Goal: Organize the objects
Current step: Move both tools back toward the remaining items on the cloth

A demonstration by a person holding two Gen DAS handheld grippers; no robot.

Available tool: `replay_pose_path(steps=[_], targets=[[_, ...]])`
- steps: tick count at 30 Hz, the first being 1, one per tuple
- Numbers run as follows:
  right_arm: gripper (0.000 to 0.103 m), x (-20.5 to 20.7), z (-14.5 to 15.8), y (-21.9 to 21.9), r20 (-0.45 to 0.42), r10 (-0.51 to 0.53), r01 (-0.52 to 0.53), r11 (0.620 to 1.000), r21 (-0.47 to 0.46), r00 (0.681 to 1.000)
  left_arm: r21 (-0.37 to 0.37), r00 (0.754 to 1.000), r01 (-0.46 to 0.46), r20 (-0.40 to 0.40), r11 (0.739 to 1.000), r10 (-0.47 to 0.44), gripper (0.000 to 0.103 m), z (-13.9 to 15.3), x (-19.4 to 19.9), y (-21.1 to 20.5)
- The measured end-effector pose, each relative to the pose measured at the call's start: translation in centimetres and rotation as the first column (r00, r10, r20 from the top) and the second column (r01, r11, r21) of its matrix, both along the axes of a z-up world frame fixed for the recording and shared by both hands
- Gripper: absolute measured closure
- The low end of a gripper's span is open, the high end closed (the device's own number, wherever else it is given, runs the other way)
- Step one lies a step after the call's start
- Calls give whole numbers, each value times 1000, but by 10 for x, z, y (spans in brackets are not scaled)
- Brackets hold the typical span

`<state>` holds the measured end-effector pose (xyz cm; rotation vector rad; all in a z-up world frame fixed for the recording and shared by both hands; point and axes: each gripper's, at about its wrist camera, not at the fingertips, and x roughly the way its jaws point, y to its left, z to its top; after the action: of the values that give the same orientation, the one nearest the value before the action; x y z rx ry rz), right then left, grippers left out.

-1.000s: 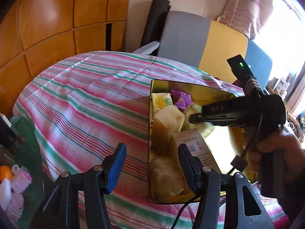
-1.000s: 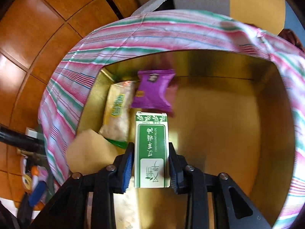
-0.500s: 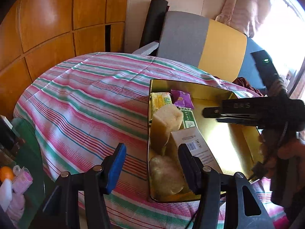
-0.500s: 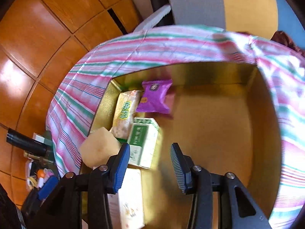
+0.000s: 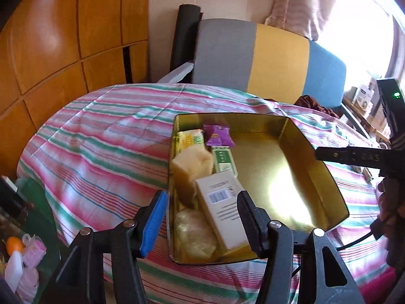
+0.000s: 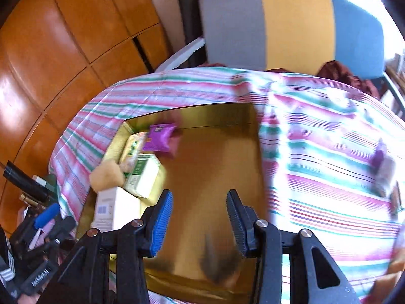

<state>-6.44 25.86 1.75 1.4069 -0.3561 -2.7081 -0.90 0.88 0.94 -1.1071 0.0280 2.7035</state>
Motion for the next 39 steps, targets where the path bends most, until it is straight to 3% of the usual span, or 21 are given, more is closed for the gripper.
replay_pose_path(steps=[12,16,18,20,25,28,31,35,39], targets=[[58,52,12,128,-13,-231,231,964,135,973,-44,993,119,-19,992,-120,44,11,5,49],[55,69,11,181,-33,-352,352,917,185,935,-64,987,160,-21,985,-162,43,12,6,69],[46,76,7,204,-56,-406,408,888,211,912,-73,982,184,-18,980,-185,43,13,5,79],[45,85,-1,225,-72,-459,463,857,227,885,-89,978,207,-20,974,-209,43,14,5,93],[45,108,-22,272,-33,-619,617,776,127,785,-111,962,269,-14,957,-272,43,17,2,129],[45,120,-15,288,-61,-671,674,736,60,739,-107,947,320,-3,942,-322,43,18,0,155],[45,131,-17,302,-34,-718,719,695,-4,695,-107,927,374,9,921,-376,43,17,-1,187],[45,141,-17,309,-11,-749,748,662,-49,662,-102,897,442,42,891,-440,43,10,-5,230],[45,147,-18,313,1,-760,758,647,-83,650,-95,870,492,57,865,-489,43,7,-9,268]])
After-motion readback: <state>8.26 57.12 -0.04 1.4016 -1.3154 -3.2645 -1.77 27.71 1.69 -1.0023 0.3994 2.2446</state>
